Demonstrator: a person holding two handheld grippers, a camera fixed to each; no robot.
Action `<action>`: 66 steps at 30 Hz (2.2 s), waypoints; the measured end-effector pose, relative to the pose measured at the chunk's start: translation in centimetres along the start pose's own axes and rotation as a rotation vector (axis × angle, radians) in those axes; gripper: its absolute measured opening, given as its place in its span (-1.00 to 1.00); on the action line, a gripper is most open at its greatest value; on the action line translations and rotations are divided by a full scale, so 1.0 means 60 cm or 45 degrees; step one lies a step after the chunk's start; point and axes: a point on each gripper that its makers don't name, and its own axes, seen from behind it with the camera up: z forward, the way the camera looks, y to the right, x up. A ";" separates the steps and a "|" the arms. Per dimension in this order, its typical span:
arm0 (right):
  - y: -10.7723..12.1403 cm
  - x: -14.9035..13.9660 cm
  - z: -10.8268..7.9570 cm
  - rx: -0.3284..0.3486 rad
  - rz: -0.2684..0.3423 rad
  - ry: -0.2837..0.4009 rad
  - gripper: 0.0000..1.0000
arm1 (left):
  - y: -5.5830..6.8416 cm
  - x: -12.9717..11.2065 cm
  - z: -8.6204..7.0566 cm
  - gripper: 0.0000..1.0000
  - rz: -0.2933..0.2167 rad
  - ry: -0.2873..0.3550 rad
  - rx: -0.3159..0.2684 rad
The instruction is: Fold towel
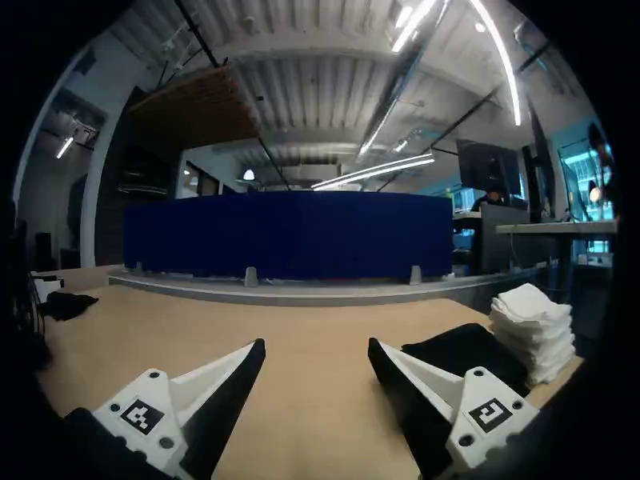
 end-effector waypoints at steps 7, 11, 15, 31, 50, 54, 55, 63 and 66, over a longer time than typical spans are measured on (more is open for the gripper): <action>0.007 -0.003 0.001 -0.019 0.005 0.001 1.00 | 0.000 0.000 0.000 0.70 0.000 0.000 0.000; 0.007 -0.004 0.002 -0.019 0.004 0.001 1.00 | 0.001 -0.001 0.000 0.70 -0.001 0.000 0.000; 0.007 -0.004 0.002 -0.019 0.004 0.001 1.00 | 0.000 -0.001 0.001 0.70 0.000 0.000 0.000; 0.006 -0.004 0.000 -0.019 0.004 0.001 1.00 | 0.001 0.000 0.002 0.70 0.000 0.000 0.000; 0.005 -0.004 -0.005 -0.018 0.004 0.001 1.00 | 0.000 0.000 0.000 0.70 -0.001 0.000 0.000; 0.006 -0.005 -0.004 -0.018 0.004 0.001 1.00 | 0.001 0.001 0.000 0.70 0.000 0.000 0.000; 0.006 -0.005 -0.004 -0.018 0.004 0.001 1.00 | 0.001 0.001 0.000 0.70 -0.001 0.000 0.000; 0.005 -0.004 -0.004 -0.018 0.004 0.001 1.00 | 0.001 0.000 0.001 0.70 0.000 0.000 0.000; 0.005 -0.005 -0.004 -0.018 0.004 0.001 1.00 | 0.001 0.001 0.001 0.70 0.000 -0.001 0.000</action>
